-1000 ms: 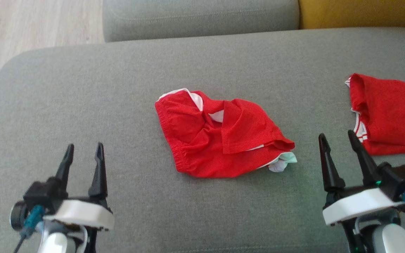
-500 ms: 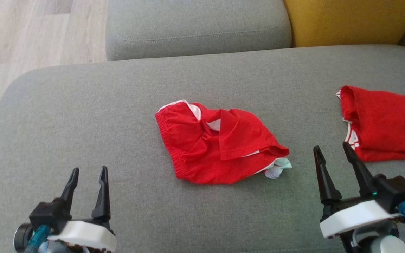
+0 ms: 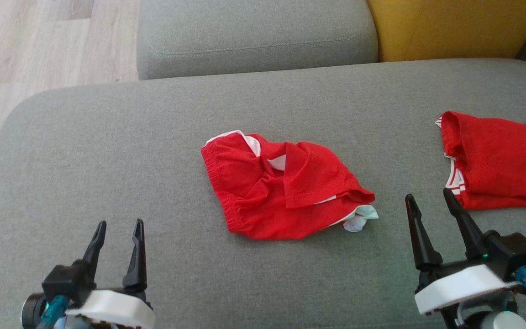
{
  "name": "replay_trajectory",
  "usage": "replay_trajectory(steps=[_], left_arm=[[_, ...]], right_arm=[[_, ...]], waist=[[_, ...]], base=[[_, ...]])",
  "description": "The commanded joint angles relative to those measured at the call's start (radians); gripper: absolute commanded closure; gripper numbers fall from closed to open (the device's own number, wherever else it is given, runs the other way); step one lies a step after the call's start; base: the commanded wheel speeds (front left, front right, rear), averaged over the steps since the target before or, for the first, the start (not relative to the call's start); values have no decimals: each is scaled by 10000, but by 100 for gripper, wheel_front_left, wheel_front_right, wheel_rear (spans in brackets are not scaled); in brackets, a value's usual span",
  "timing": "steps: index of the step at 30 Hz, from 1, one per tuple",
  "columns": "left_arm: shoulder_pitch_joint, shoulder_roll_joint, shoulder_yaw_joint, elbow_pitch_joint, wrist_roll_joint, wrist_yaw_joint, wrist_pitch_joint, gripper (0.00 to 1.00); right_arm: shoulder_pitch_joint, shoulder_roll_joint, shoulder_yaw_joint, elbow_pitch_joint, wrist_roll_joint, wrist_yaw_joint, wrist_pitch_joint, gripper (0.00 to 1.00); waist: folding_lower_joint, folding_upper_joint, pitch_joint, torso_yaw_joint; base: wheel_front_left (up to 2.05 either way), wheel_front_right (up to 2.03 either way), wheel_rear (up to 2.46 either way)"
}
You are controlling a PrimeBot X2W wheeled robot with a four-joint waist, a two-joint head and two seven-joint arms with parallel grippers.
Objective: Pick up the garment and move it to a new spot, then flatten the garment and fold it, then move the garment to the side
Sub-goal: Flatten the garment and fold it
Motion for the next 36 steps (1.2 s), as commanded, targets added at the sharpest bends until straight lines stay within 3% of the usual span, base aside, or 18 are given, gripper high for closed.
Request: replay_trajectory(steps=[1, 17, 28, 36], left_arm=[[-328, 198, 370, -344, -87, 74, -21, 0], [-612, 148, 132, -373, -61, 132, -56, 0], [-1589, -82, -203, 85, -68, -194, -213, 0], [-2179, -327, -262, 476, -5, -369, -310, 0]], right_arm=[[-313, -51, 263, -348, -22, -9, 15, 0], [-598, -71, 673, 29, -250, -9, 227, 0], [-2398, -622, 2938, 2803, -322, -9, -158, 0], [-3805, -791, 3782, 4873, -1080, -9, -314, 0]], waist=[[0, -1, -2, -13], [0, -1, 159, 275], [0, -1, 1007, 1292], [0, -1, 1482, 1673]], base=[[0, 0, 0], [0, 0, 0], [0, 0, 0], [0, 0, 0]])
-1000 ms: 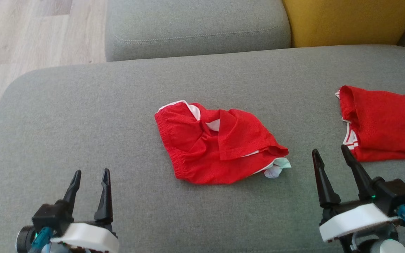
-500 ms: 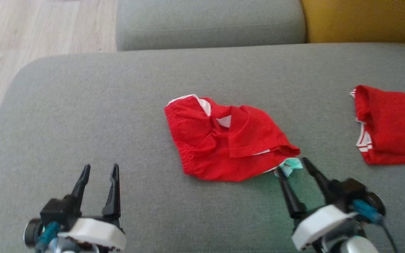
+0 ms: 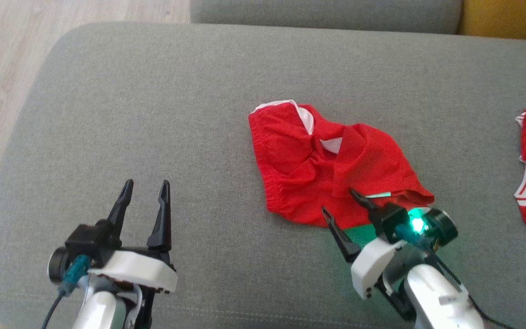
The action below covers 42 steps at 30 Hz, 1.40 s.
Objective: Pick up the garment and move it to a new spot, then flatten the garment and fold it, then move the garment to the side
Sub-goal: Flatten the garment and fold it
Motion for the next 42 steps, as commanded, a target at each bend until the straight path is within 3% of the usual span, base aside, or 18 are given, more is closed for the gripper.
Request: replay_trajectory(steps=[1, 5, 6, 7, 8, 14, 26, 32, 33, 34, 35, 36, 42], left_arm=[[-560, 49, 383, -273, 70, -12, -113, 0], [-705, -32, 476, -322, 132, -70, -120, 0], [-715, -45, 508, -340, 152, -88, -120, 0], [-723, -57, 537, -353, 174, -110, -121, 0], [-735, -67, 560, -362, 192, -139, -121, 0], [-840, -137, 706, -390, 344, -264, -122, 0], [-837, -277, 948, -492, 550, -427, -123, 0], [-1036, -372, 931, -500, 650, -561, -123, 0], [-1073, -384, 941, -495, 662, -579, -123, 0], [-1109, -397, 948, -490, 676, -598, -123, 0], [-1134, -409, 952, -474, 690, -617, -123, 0], [-1157, -422, 956, -463, 705, -633, -123, 0], [-1202, -479, 1022, -410, 789, -696, -124, 0]], right_arm=[[-503, -73, 167, -114, -177, -9, -153, 0], [-1022, 19, 16, 551, -574, -9, -180, 1], [-1130, 48, -23, 701, -654, -9, -168, 49], [-1230, 76, -68, 834, -707, -9, -180, 64], [-1320, 105, -136, 963, -727, -9, -178, 100], [-1736, 250, -605, 1209, -569, -9, -524, 100], [-2056, -73, -2627, 84, 120, -9, -444, 100], [-2756, -339, -3615, 978, 791, -9, -145, 100], [-2916, -455, -3652, 1208, 787, -9, -212, 97], [-3039, -524, -3720, 1524, 837, -9, -217, 62], [-3162, -508, -3864, 1816, 1027, -9, -291, 11], [-3287, -586, -3953, 2081, 1040, -9, -421, 0], [-3673, -557, -4036, 2982, 1345, -9, -1453, 0]], waist=[[0, 0, 127, 78], [0, 0, 283, 37], [0, 0, 306, 12], [0, 0, 330, -14], [0, 0, 360, -42], [0, 0, 443, -183], [0, 0, 533, -501], [0, 0, 820, -538], [0, 0, 879, -552], [0, 0, 913, -555], [0, 0, 945, -561], [0, 0, 981, -565], [0, 0, 1029, -657]], base=[[0, 0, 0], [0, 0, 0], [0, 0, 0], [0, 0, 0], [0, 0, 0], [0, 0, 0], [0, 0, 0], [0, 0, 0], [0, 0, 0], [0, 0, 0], [0, 0, 0], [0, 0, 0], [0, 0, 0]])
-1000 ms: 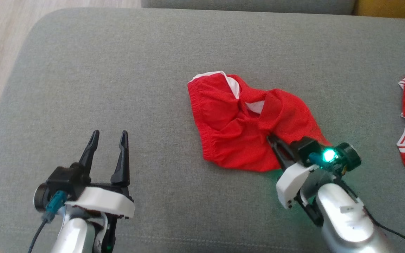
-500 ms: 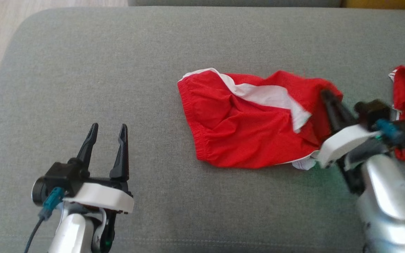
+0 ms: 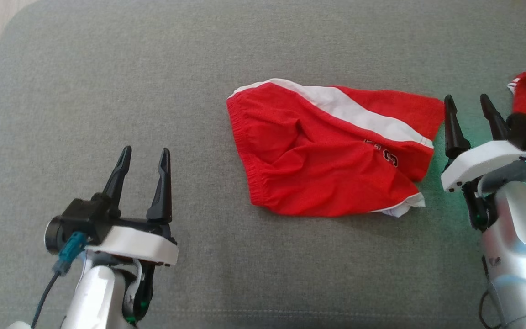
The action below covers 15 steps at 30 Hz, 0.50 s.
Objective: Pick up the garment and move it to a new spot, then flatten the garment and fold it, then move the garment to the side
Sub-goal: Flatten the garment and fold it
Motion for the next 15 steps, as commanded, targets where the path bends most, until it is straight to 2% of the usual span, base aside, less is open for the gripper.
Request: replay_trajectory(steps=[1, 7, 13, 15], left_arm=[[-314, 75, 421, -276, 82, -71, -122, 0], [-199, 84, 589, -190, 186, -79, -122, 0], [1, 149, 757, -176, 297, -40, -122, 0], [150, 180, 811, -200, 344, -9, -122, 0]], right_arm=[[-290, 15, 263, -247, 115, -9, -320, 0], [129, 59, 769, -1200, 371, -9, -970, 0], [1341, 199, 1110, -3338, 368, -9, -944, 0], [2164, 342, 1091, -4490, 237, -9, -592, 0]], waist=[[0, 0, -36, -51], [0, 0, -269, -274], [0, 0, -656, -510], [0, 0, -850, -627]], base=[[0, 0, 0], [0, 0, 0], [0, 0, 0], [0, 0, 0]])
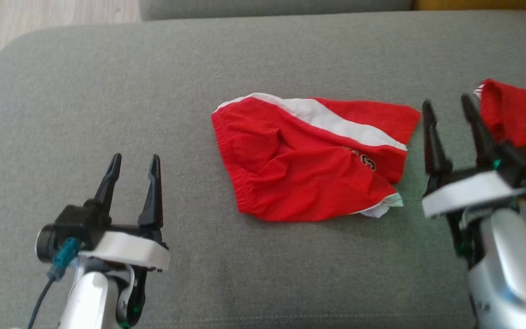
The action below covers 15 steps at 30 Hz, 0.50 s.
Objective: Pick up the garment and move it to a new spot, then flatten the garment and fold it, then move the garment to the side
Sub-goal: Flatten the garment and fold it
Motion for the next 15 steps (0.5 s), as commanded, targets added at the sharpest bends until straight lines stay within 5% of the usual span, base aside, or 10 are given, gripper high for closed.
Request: replay_trajectory(steps=[1, 15], left_arm=[[11, 184, 421, -342, 114, 65, -120, 0], [602, 334, 425, -288, 208, 195, -120, 0]], right_arm=[[246, 137, 176, -807, -62, -9, 172, 0], [3118, 826, -227, -3917, -318, -9, 1654, 0]], waist=[[0, -1, -170, -117], [0, -1, -687, -404]], base=[[0, 0, 0], [0, 0, 0]])
